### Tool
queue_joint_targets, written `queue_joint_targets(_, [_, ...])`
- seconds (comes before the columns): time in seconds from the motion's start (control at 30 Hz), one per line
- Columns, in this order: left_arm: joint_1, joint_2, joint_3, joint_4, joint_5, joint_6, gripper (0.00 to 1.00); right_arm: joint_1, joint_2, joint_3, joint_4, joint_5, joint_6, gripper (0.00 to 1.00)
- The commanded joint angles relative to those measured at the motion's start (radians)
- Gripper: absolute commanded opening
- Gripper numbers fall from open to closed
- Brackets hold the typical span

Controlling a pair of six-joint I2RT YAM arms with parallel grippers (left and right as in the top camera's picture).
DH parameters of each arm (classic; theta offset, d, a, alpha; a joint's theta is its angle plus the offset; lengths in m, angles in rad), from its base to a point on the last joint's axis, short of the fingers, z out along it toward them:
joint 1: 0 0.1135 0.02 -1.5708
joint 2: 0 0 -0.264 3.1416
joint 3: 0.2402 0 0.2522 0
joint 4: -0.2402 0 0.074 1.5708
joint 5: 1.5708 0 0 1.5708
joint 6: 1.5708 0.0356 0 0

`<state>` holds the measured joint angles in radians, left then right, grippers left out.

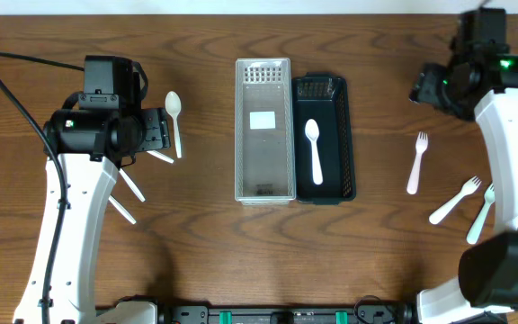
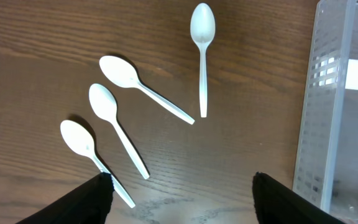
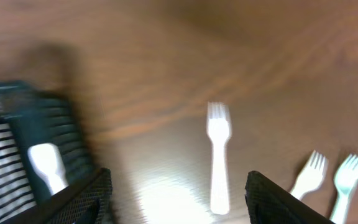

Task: Pack container
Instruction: 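Place the white spoon into the green caddy and release, then grasp a white fork on the right with the right gripper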

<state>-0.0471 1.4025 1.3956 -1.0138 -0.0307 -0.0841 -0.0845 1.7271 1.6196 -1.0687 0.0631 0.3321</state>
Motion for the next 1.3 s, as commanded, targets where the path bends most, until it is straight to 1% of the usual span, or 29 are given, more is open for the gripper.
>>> queue_joint_targets(0.0, [0.003,-0.006,0.016,-0.003,-0.011,-0.006,0.75,-0.043,0.061,-0.108,0.028,-0.002,0.003,0.72])
queue_joint_targets(0.17, [0.003,-0.006,0.016,-0.003,-0.011,-0.006,0.75,-0.053,0.118,-0.266,0.144,-0.023,-0.016,0.72])
queue_joint_targets(0.23, [0.003,-0.006,0.016,-0.003,-0.011,-0.006,0.75,-0.053,0.133,-0.311,0.197,-0.022,-0.016,0.75])
queue_joint_targets(0.33, [0.003,-0.006,0.016,-0.003,-0.011,-0.006,0.75,-0.055,0.144,-0.333,0.259,-0.023,-0.044,0.76])
queue_joint_targets(0.43, [0.003,-0.006,0.016,-0.003,-0.011,-0.006,0.75,-0.055,0.145,-0.333,0.308,-0.021,-0.08,0.8])
queue_joint_targets(0.57, [0.003,-0.006,0.016,-0.003,-0.011,-0.006,0.75,-0.063,0.165,-0.333,0.375,-0.018,-0.14,0.82])
queue_joint_targets(0.87, [0.003,-0.006,0.016,-0.003,-0.011,-0.006,0.75,-0.084,0.264,-0.333,0.392,-0.014,-0.139,0.82])
queue_joint_targets(1.2, [0.003,-0.006,0.016,-0.003,-0.011,-0.006,0.75,-0.087,0.289,-0.335,0.396,-0.014,-0.147,0.82])
queue_joint_targets(1.27, [0.003,-0.006,0.016,-0.003,-0.011,-0.006,0.75,-0.087,0.289,-0.335,0.396,-0.014,-0.147,0.8])
